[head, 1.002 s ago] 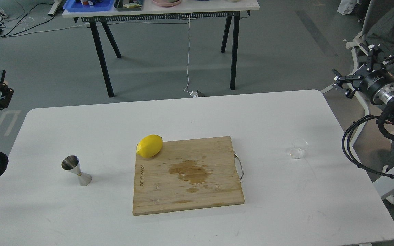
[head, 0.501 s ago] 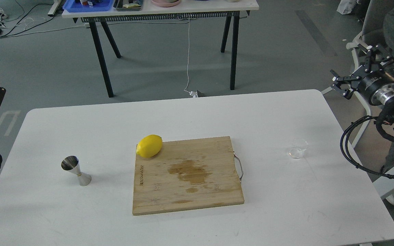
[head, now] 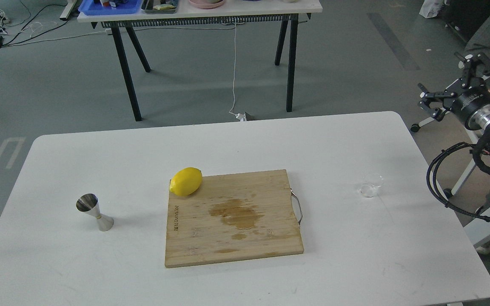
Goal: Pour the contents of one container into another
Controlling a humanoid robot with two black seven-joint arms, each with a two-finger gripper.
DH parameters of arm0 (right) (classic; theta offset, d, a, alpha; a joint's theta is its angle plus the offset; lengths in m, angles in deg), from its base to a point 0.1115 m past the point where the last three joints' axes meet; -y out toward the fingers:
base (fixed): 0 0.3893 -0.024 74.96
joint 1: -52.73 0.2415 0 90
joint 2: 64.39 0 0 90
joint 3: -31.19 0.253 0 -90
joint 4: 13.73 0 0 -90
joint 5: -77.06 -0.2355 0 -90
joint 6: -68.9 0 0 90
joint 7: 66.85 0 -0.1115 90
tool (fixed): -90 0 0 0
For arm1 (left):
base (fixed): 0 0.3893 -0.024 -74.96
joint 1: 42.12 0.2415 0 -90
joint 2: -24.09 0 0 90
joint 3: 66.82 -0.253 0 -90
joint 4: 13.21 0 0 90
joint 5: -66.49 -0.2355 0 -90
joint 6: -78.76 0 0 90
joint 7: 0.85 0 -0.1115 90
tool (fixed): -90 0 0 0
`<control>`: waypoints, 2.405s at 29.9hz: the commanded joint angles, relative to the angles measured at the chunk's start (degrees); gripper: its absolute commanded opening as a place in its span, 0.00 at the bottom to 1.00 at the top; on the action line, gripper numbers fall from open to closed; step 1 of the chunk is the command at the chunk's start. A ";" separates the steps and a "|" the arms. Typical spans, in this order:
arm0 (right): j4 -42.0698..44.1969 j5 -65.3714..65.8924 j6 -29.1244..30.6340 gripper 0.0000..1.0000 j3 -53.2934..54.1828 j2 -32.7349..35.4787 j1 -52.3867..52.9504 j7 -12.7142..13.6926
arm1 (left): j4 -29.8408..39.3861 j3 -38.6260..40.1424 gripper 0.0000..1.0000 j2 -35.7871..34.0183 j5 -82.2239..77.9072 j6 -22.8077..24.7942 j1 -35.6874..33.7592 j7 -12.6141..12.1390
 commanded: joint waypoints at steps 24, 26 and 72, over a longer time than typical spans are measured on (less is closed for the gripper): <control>-0.27 0.01 0.00 0.98 1.68 0.00 -2.77 -0.92 | 39.86 0.01 1.00 -25.70 -43.86 -43.39 28.52 0.00; -0.27 0.01 0.00 0.98 1.77 0.08 -2.85 -0.92 | 39.69 -0.08 1.00 -25.44 -43.34 -47.00 30.80 0.00; -0.36 0.01 0.00 0.98 3.26 0.44 -3.56 -0.92 | 16.40 -3.60 0.99 7.70 -54.23 -56.03 47.34 0.00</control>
